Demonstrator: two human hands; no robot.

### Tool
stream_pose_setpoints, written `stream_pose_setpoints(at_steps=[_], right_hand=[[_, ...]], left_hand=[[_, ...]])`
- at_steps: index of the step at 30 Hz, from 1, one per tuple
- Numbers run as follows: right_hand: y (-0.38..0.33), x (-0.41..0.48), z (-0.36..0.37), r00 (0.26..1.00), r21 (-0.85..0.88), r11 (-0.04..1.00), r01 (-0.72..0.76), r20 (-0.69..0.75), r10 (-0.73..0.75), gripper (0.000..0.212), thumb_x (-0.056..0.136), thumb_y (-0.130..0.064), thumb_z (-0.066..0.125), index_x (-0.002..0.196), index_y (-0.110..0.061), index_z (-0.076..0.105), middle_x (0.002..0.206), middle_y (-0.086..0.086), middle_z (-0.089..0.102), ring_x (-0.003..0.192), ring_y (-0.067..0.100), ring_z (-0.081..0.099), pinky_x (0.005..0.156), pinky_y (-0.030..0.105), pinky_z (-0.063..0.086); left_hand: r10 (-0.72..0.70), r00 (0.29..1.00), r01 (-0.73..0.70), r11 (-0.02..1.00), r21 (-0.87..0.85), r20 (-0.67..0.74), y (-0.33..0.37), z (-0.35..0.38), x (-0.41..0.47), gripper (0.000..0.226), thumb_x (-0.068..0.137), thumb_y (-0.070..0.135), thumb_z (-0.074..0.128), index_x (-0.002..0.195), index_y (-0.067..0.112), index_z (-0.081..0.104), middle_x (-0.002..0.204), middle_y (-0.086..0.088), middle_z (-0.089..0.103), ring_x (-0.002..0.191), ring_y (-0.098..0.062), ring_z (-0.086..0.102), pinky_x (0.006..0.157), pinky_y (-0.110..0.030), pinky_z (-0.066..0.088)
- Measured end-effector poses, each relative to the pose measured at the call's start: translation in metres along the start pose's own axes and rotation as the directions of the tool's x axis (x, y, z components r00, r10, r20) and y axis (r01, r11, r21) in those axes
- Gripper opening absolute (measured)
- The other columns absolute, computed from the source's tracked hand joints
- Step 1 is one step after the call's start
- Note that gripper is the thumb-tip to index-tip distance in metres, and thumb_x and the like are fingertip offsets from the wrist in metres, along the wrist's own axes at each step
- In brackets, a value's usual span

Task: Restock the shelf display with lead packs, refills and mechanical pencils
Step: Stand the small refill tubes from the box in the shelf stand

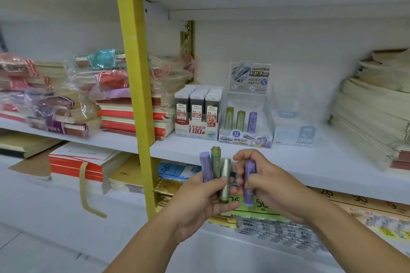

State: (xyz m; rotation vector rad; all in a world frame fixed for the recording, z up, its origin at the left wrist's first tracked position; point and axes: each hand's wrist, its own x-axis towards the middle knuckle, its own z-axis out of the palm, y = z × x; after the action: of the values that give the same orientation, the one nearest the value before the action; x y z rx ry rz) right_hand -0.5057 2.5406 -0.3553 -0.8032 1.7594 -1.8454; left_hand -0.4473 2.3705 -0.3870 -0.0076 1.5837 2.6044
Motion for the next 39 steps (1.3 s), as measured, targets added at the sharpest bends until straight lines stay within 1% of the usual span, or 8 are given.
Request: stream_pose_setpoints(at_steps=[3,9,13,16,23,26,31,39], right_hand=[[-0.002,0.001,-0.001,0.998,0.093,0.993,0.068,-0.005,-0.067,0.051,0.083,0.02,0.053,0.121,-0.014,0.057,0.086,0.005,0.055,0.082,0.017,0.065,0.083,0.032,0.055],[-0.012,0.0,0.0,0.968,0.056,0.976,0.209,-0.154,-0.198,0.053,0.068,-0.005,0.073,0.118,-0.013,0.058,0.096,0.009,0.07,0.1,0.029,0.069,0.08,0.031,0.056],[-0.019,0.001,-0.001,0.94,-0.147,0.959,0.244,-0.206,-0.271,0.038,0.075,-0.018,0.071,0.111,-0.023,0.06,0.108,0.002,0.072,0.102,0.017,0.067,0.079,0.027,0.054],[-0.03,0.005,-0.011,0.878,-0.316,0.901,0.299,-0.28,-0.389,0.032,0.087,-0.006,0.065,0.107,-0.03,0.061,0.109,-0.007,0.071,0.107,0.011,0.065,0.089,0.027,0.048],[-0.076,0.02,-0.054,0.661,-0.677,0.681,0.278,-0.38,-0.647,0.035,0.084,-0.001,0.062,0.092,-0.035,0.059,0.093,-0.013,0.069,0.083,0.002,0.063,0.067,0.012,0.048],[-0.075,0.027,-0.066,0.718,-0.783,0.599,0.165,-0.321,-0.617,0.035,0.084,-0.005,0.063,0.092,-0.039,0.061,0.093,-0.017,0.068,0.073,-0.003,0.06,0.062,0.009,0.044],[-0.073,0.034,-0.075,0.828,-0.857,0.506,0.092,-0.217,-0.517,0.049,0.084,0.001,0.062,0.09,-0.047,0.058,0.096,-0.021,0.065,0.087,-0.006,0.06,0.074,0.007,0.045],[-0.076,0.039,-0.09,0.871,-0.935,0.351,0.044,-0.136,-0.472,0.04,0.087,-0.008,0.058,0.096,-0.045,0.046,0.093,-0.034,0.058,0.078,0.0,0.054,0.065,0.011,0.041]], left_hand=[[0.04,0.999,-0.04,0.999,-0.028,-0.022,0.005,0.0,0.0,0.021,0.098,0.008,0.056,0.103,0.009,0.076,0.101,-0.014,0.076,0.088,-0.018,0.074,0.069,-0.033,0.06],[0.064,0.997,-0.066,0.997,-0.036,-0.043,0.009,0.0,0.0,0.02,0.097,0.008,0.058,0.111,0.01,0.073,0.108,-0.013,0.076,0.096,-0.024,0.074,0.07,-0.033,0.06],[0.064,0.997,-0.065,0.997,-0.03,-0.034,0.008,0.005,0.005,0.023,0.098,0.008,0.057,0.12,0.007,0.063,0.108,-0.014,0.075,0.1,-0.029,0.073,0.069,-0.033,0.061],[0.08,0.996,-0.081,0.995,-0.052,-0.027,0.01,0.011,0.011,0.023,0.098,0.008,0.057,0.12,0.003,0.06,0.106,-0.016,0.075,0.1,-0.032,0.073,0.067,-0.032,0.061],[0.247,0.969,-0.247,0.969,-0.003,0.0,0.038,0.024,0.024,0.023,0.098,0.013,0.058,0.118,0.004,0.06,0.104,-0.012,0.076,0.096,-0.029,0.074,0.062,-0.028,0.059],[0.285,0.958,-0.285,0.957,0.05,-0.007,0.046,0.023,0.033,0.024,0.098,0.015,0.057,0.12,0.007,0.06,0.104,-0.009,0.076,0.097,-0.027,0.074,0.062,-0.027,0.059],[0.285,0.958,-0.274,0.94,0.204,-0.027,0.057,0.018,0.054,0.02,0.1,0.015,0.056,0.12,0.015,0.06,0.106,-0.003,0.077,0.097,-0.023,0.074,0.064,-0.029,0.06],[0.288,0.958,-0.275,0.929,0.25,-0.016,0.058,0.013,0.076,0.021,0.099,0.013,0.058,0.116,0.025,0.062,0.111,0.007,0.075,0.096,-0.022,0.075,0.065,-0.031,0.061]])
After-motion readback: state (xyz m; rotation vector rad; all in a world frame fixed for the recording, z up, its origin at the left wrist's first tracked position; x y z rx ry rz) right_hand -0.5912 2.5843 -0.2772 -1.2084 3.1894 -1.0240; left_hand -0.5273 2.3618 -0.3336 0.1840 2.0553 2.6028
